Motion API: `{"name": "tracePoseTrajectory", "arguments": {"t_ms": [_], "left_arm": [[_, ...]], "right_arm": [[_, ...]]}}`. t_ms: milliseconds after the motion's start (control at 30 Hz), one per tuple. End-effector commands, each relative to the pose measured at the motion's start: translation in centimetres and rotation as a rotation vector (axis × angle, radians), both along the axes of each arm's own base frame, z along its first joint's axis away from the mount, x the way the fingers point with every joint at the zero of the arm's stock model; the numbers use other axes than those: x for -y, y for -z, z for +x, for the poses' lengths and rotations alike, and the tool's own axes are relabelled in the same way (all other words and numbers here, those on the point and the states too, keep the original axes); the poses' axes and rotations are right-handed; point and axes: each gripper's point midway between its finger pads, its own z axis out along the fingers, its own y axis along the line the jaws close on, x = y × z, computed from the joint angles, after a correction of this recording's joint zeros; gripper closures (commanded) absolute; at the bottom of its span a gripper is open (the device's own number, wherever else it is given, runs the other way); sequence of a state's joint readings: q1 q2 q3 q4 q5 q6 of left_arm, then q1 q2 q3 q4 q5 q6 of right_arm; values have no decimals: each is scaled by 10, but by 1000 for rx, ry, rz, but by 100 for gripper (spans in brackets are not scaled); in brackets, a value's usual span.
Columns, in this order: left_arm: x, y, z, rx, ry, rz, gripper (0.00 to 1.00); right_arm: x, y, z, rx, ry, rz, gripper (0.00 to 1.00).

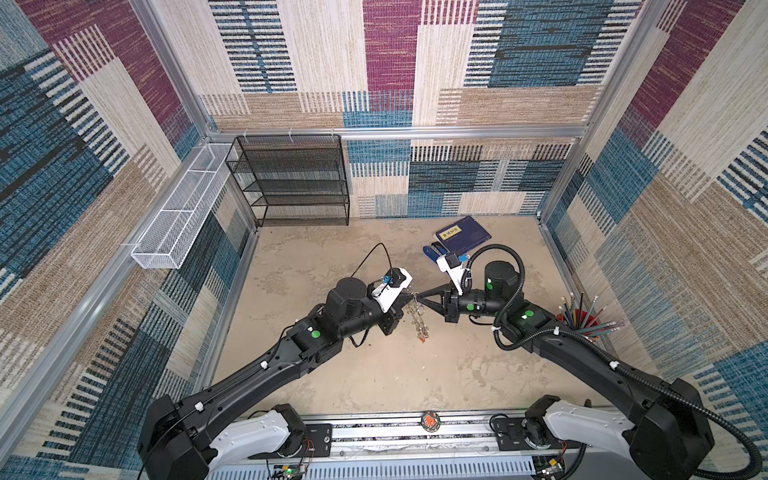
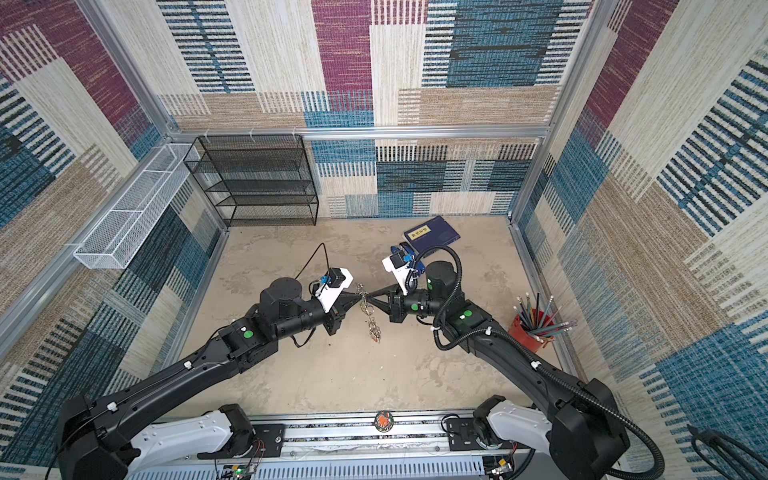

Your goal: Put the keys on the keyring

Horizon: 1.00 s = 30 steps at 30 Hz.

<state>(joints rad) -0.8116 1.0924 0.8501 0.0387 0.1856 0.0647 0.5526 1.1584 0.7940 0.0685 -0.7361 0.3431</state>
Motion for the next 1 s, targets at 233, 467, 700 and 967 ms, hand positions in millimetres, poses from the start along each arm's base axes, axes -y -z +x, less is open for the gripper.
{"name": "tracePoseTrajectory", "arguments": {"t_ms": [233,467,700,967], "left_arm": [[7,-60,-6,133,39,-242,100],[0,-68,-2,152,3,-297,100],[-4,-72,0,157,-19,-333,100],[-4,-75,8,122,-54,-416,100]], "right_arm": [[-3,6,-3,-12,-43,-2,100],[-1,8,-2,-17,-40,-5,100],[0,13,-1,-19,-35,-14,100],[0,15,4,-6,-20,-16,100]]}}
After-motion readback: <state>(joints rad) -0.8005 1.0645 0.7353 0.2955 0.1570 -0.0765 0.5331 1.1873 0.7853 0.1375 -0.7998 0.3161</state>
